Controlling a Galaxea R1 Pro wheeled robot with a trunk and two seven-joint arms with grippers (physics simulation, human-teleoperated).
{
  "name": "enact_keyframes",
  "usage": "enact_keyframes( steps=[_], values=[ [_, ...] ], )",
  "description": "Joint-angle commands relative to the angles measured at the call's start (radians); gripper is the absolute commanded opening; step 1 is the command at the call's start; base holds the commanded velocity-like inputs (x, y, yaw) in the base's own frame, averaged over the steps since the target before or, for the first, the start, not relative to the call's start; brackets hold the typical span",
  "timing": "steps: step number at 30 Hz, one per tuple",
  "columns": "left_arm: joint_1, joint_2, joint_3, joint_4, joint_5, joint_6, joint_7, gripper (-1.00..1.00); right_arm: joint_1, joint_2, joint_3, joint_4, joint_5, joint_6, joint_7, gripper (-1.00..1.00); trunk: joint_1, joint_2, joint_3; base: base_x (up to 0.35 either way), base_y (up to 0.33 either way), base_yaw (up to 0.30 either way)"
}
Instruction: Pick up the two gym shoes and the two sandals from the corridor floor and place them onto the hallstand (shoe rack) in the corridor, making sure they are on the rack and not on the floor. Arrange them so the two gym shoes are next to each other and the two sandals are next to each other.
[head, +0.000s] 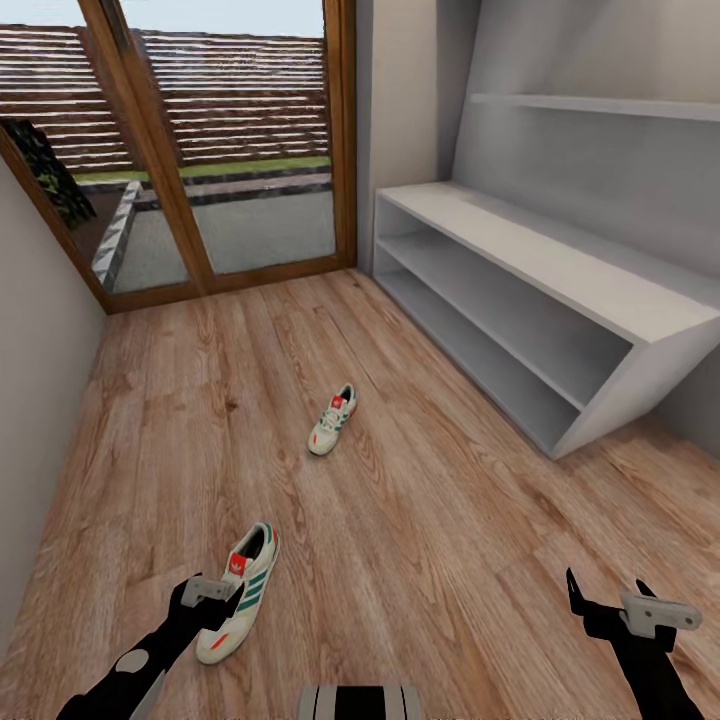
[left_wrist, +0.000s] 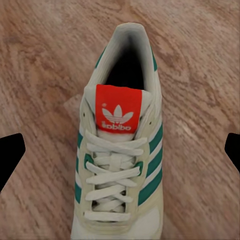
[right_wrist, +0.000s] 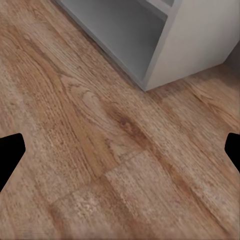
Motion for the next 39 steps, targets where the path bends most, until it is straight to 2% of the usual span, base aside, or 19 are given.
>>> enact_keyframes(
  steps=[1,39],
  values=[
    [0.0,0.0,0.0,0.0,0.0,0.0,0.0,1.0,0.0,0.0,0.0,0.0,0.0,0.0,0.0,1.0,0.0,0.0,-0.002,0.0,0.0,0.0],
    [0.0,-0.001,-0.002,0.0,-0.001,0.0,0.0,1.0,0.0,0.001,0.0,0.0,0.0,0.0,-0.001,1.0,0.0,0.0,-0.059,0.0,0.0,0.0]
  ],
)
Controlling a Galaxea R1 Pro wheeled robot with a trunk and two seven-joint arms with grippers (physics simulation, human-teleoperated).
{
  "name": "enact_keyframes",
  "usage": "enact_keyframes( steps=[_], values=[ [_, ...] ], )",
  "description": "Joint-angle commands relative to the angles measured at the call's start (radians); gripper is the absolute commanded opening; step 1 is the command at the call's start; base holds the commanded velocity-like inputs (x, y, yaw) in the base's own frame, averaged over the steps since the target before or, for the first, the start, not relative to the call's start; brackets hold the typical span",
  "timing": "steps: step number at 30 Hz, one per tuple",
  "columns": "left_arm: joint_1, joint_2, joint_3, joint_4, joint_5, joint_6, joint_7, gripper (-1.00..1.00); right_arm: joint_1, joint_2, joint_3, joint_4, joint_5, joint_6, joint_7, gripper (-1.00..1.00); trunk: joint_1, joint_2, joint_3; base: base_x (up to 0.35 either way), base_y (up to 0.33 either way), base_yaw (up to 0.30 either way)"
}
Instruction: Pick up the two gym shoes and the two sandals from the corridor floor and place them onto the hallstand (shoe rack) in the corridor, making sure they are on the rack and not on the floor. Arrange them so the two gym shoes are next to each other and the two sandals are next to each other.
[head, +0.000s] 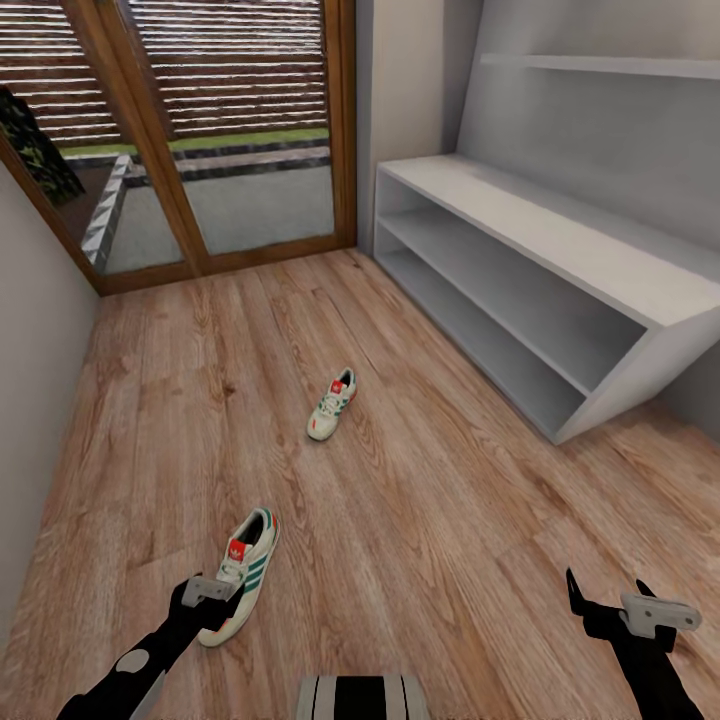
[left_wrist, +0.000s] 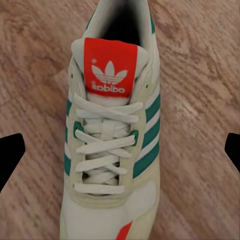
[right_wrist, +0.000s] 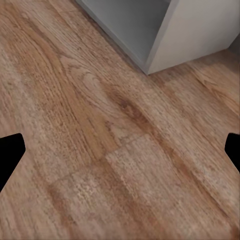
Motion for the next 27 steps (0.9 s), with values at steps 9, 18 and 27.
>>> enact_keyframes(
  steps=[9,18,27],
  values=[
    [0.0,0.0,0.0,0.0,0.001,0.0,0.0,1.0,0.0,0.0,0.0,0.0,0.0,0.0,0.0,1.0,0.0,0.0,-0.014,0.0,0.0,0.0],
    [0.0,0.002,0.001,0.0,0.001,0.0,0.0,1.0,0.0,-0.001,0.0,0.0,0.0,0.0,-0.001,1.0,0.0,0.0,-0.025,0.0,0.0,0.0],
    [0.0,0.002,0.001,0.0,0.001,-0.01,0.0,1.0,0.0,-0.001,0.0,0.001,0.0,0.0,-0.001,1.0,0.0,0.0,-0.028,0.0,0.0,0.0]
  ],
)
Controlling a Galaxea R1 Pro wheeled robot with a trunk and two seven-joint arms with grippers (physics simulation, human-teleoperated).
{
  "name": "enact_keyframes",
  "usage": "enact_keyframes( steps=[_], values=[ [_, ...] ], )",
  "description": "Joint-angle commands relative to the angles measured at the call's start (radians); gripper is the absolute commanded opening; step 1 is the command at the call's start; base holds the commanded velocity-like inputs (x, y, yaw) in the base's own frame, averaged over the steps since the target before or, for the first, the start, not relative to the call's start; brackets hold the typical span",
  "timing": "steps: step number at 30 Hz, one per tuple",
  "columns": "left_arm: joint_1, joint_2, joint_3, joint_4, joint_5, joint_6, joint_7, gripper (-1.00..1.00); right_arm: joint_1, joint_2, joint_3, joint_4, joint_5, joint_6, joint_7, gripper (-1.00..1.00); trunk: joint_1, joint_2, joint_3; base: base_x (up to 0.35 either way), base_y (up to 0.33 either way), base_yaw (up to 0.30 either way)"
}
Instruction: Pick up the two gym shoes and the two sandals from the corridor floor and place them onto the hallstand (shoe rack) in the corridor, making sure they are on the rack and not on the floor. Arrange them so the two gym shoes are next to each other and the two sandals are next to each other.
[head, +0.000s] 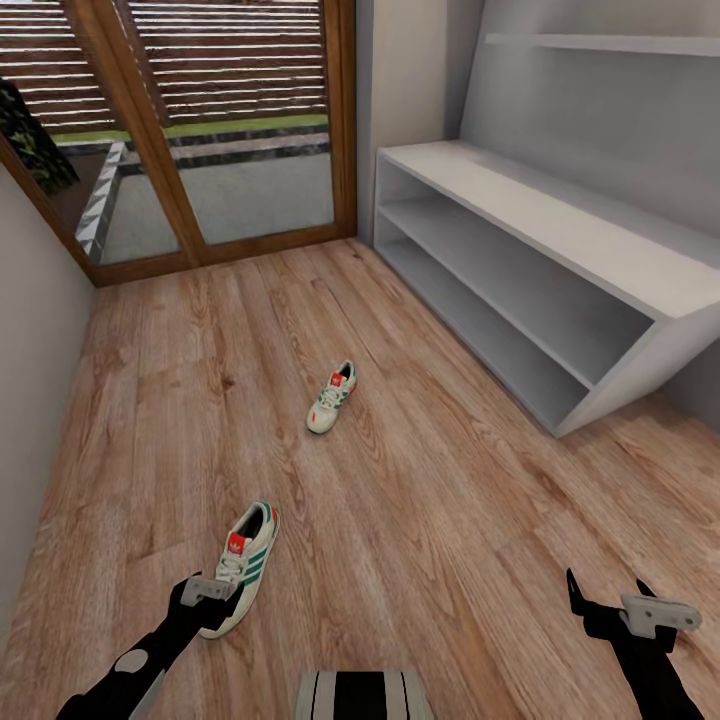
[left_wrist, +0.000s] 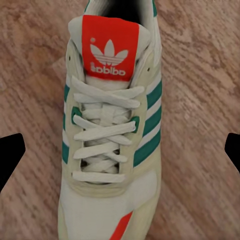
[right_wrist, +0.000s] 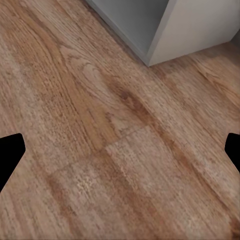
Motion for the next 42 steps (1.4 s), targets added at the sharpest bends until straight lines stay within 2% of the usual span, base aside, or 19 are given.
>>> enact_keyframes(
  steps=[1,20,42],
  values=[
    [0.0,0.0,0.0,0.0,0.0,-0.002,0.0,1.0,0.0,0.0,0.0,0.0,0.0,0.0,0.0,1.0,0.0,0.0,0.0,0.0,0.0,0.0],
    [0.0,0.002,0.001,0.0,0.002,-0.01,0.0,1.0,0.0,0.0,0.0,0.0,0.0,0.0,0.0,1.0,0.0,0.0,-0.001,0.109,0.0,0.0],
    [0.0,0.002,0.001,0.0,0.002,-0.011,0.0,1.0,0.0,0.0,0.0,0.001,0.0,0.0,0.0,1.0,0.0,0.0,-0.001,0.015,0.0,0.0]
  ],
)
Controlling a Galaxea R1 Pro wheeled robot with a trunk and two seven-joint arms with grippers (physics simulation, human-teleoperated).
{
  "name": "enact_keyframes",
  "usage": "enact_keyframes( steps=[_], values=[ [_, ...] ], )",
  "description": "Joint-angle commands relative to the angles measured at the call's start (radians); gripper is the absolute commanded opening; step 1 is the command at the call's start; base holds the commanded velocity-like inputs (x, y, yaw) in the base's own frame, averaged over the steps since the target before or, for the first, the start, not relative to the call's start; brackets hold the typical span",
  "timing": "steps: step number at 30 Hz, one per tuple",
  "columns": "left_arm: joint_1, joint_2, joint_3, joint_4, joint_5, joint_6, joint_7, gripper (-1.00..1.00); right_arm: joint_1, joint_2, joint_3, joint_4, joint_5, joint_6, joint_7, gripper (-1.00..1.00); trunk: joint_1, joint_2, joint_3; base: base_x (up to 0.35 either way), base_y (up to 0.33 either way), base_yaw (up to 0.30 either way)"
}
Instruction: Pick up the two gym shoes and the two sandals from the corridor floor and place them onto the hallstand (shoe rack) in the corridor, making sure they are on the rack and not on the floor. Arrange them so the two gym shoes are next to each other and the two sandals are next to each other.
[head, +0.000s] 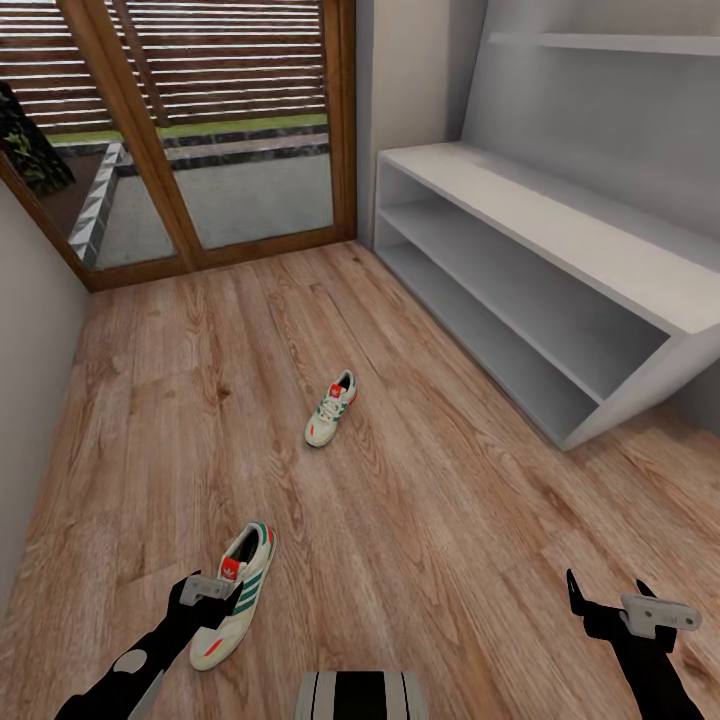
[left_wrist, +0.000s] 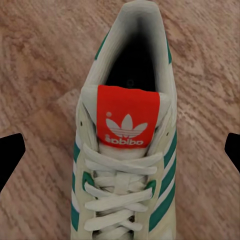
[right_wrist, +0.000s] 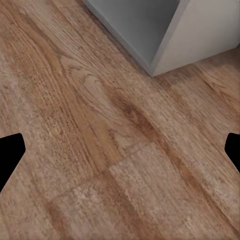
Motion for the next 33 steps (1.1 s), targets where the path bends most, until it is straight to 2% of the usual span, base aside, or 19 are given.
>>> enact_keyframes(
  steps=[1,33],
  values=[
    [0.0,0.0,0.0,0.0,0.0,0.0,0.0,1.0,0.0,0.0,0.0,0.0,0.0,0.0,0.0,1.0,0.0,0.0,0.0,0.001,0.0,0.0],
    [0.0,0.001,0.0,0.0,0.0,0.0,0.0,1.0,0.0,0.0,0.0,0.0,0.001,0.0,0.0,1.0,0.0,0.0,-0.041,0.0,0.0,0.0]
  ],
)
